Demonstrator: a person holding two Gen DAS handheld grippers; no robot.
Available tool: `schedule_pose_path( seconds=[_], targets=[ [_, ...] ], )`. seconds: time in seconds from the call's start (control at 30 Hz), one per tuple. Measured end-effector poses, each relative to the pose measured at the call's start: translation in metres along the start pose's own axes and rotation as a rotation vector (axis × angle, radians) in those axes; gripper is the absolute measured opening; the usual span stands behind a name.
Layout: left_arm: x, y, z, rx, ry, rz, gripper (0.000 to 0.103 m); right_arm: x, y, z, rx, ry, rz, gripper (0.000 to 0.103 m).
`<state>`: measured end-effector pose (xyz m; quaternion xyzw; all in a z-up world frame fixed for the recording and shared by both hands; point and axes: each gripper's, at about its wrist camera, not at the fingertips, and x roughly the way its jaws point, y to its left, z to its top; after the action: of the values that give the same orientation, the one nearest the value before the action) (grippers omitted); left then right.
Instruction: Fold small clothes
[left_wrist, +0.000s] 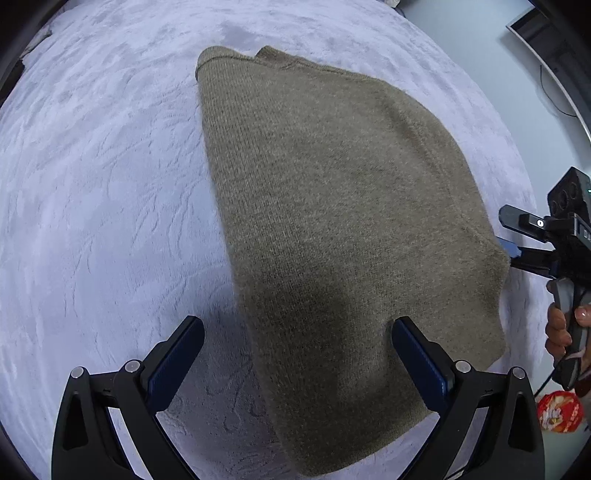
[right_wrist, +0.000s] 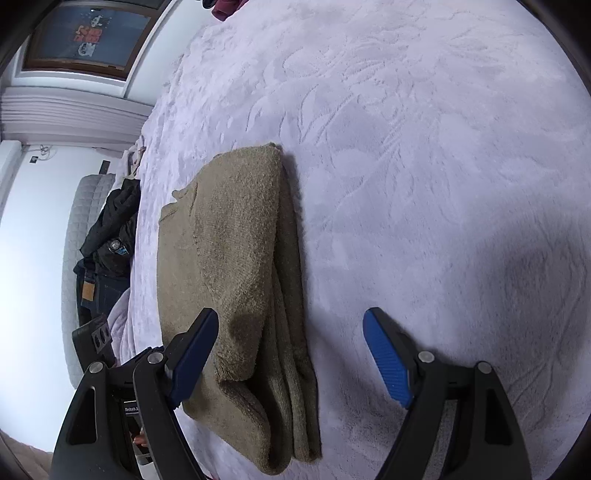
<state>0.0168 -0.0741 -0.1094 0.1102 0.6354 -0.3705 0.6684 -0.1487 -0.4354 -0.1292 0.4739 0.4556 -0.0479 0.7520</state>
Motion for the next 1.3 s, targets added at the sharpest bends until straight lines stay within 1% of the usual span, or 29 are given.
schedule_pose_path(
  seconds=[0.1,0.13,0.2,0.23,0.27,0.33,0.4,0.5,0.57,0.67,0.8,0.87,0.93,0.97,1.0,1.03,1.07,1.1,1.13,1.2,1.3],
  targets=[
    [-0.004,0.013,0.004,-0.017,-0.013,-0.029,0.102,-0.001,-0.002,0.008,-0.003,-0.012,0.021,0.083],
    [-0.003,0.019,0.005,-0.030,-0.006,-0.055,0.102,-0.001,-0.003,0.010,-0.001,-0.010,0.030,0.083],
    [0.001,0.029,0.008,-0.053,0.013,-0.130,0.102,0.001,-0.005,0.016,0.003,-0.002,0.050,0.083],
    [0.003,0.030,0.006,-0.064,0.017,-0.179,0.102,0.003,-0.006,0.019,0.004,0.005,0.067,0.083],
    [0.005,0.032,0.006,-0.075,0.023,-0.232,0.102,0.005,-0.007,0.022,0.006,0.015,0.085,0.083],
    [0.007,0.033,0.005,-0.082,0.032,-0.312,0.102,0.011,-0.010,0.029,0.014,0.041,0.135,0.083],
    [0.013,0.033,0.007,-0.074,0.038,-0.346,0.102,0.017,-0.012,0.034,0.022,0.064,0.184,0.083],
    [0.018,0.030,0.009,-0.052,0.045,-0.347,0.102,0.028,-0.009,0.042,0.002,0.114,0.258,0.083],
    [0.022,0.025,0.011,-0.034,0.051,-0.355,0.102,0.037,-0.006,0.047,-0.029,0.153,0.264,0.083],
    [0.029,0.018,0.016,-0.012,0.058,-0.331,0.102,0.054,0.002,0.053,-0.087,0.201,0.255,0.083],
    [0.033,0.008,0.013,0.031,0.050,-0.298,0.102,0.072,0.018,0.061,-0.140,0.216,0.281,0.084],
    [0.033,0.006,0.010,0.042,0.046,-0.284,0.102,0.080,0.020,0.061,-0.133,0.216,0.288,0.084],
    [0.031,0.004,0.008,0.038,0.032,-0.266,0.101,0.084,0.019,0.062,-0.092,0.207,0.273,0.077],
    [0.028,0.005,0.007,0.031,0.020,-0.262,0.100,0.085,0.019,0.062,-0.078,0.205,0.244,0.057],
    [0.024,0.006,0.004,0.020,0.002,-0.257,0.092,0.085,0.018,0.061,-0.067,0.211,0.238,0.044],
    [0.021,0.010,0.002,0.009,-0.013,-0.266,0.083,0.083,0.016,0.059,-0.049,0.207,0.258,0.041],
    [0.017,0.014,-0.001,-0.002,-0.028,-0.280,0.078,0.080,0.017,0.058,-0.049,0.191,0.263,0.039],
    [0.012,0.019,-0.002,-0.014,-0.043,-0.299,0.066,0.075,0.022,0.056,-0.057,0.175,0.262,0.038],
    [0.009,0.025,-0.003,-0.020,-0.050,-0.314,0.057,0.073,0.025,0.054,-0.058,0.165,0.269,0.038],
    [0.000,0.031,-0.006,-0.022,-0.059,-0.339,0.053,0.066,0.034,0.050,-0.052,0.152,0.297,0.038],
    [-0.016,0.038,-0.009,-0.001,-0.069,-0.359,0.053,0.058,0.048,0.043,-0.042,0.137,0.326,0.038]
  ],
)
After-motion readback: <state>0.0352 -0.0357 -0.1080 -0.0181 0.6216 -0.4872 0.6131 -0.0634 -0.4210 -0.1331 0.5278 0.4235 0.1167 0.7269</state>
